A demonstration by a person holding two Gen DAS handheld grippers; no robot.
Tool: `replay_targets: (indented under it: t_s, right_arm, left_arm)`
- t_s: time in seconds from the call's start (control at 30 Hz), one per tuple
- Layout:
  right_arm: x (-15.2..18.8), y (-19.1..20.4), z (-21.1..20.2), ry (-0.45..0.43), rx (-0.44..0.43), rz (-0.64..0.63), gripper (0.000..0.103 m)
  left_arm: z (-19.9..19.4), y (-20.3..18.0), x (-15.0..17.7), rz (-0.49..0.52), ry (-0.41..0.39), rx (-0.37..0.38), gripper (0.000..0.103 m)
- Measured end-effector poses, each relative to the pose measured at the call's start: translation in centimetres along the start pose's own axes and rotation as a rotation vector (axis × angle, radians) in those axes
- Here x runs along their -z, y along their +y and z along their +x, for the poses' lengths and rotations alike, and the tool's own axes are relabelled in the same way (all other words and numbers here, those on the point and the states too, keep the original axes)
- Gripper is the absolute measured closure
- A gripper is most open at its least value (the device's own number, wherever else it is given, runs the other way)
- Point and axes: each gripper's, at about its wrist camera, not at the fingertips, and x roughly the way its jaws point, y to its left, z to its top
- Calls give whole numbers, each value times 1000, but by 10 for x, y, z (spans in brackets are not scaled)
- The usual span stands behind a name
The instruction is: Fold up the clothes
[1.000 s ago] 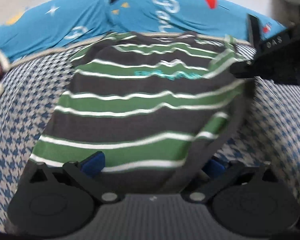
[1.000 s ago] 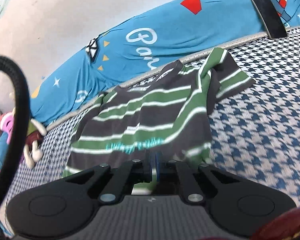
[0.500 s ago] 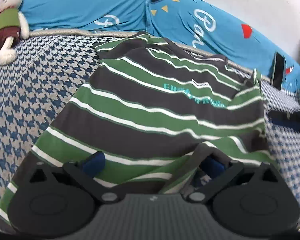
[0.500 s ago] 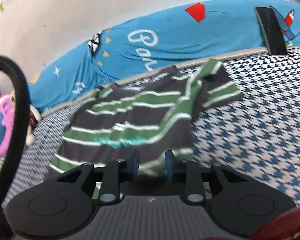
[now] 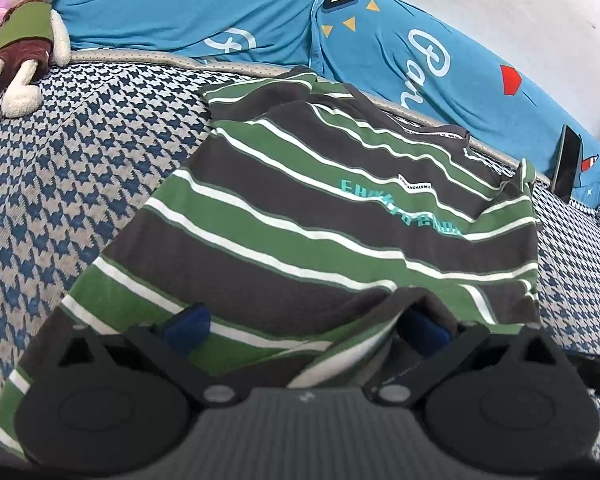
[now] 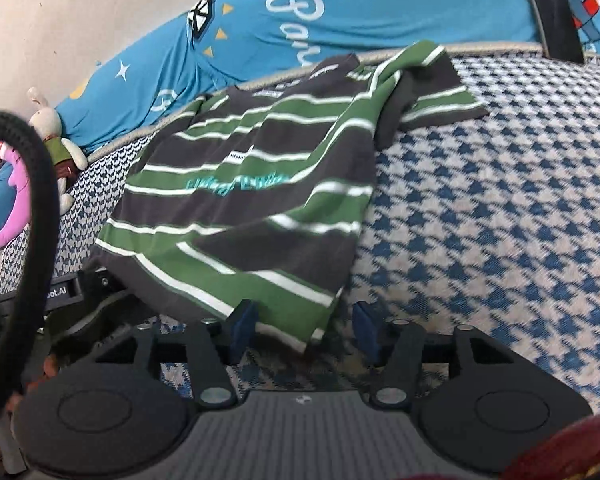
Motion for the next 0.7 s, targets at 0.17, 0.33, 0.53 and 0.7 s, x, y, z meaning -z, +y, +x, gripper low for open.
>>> replay_targets:
  t_s: [0.17,0.33,0.53,0.7]
  right_arm:
    - [-1,9,8,-4,0,-15,47]
    - [-3,10,8,-16,-15,3,90]
    - [-17,-7,-19,-140,-84,159,94]
    - [-23,-14,-42,-246,-86,243,95]
  left_arm:
    - [-1,1,-1,-8,7,6,0]
    - [-2,2,-3,-16,15,9,0]
    - [-5,-1,-2,-31,22,34,0]
    - [-12,-6,-2,-25,29,76,0]
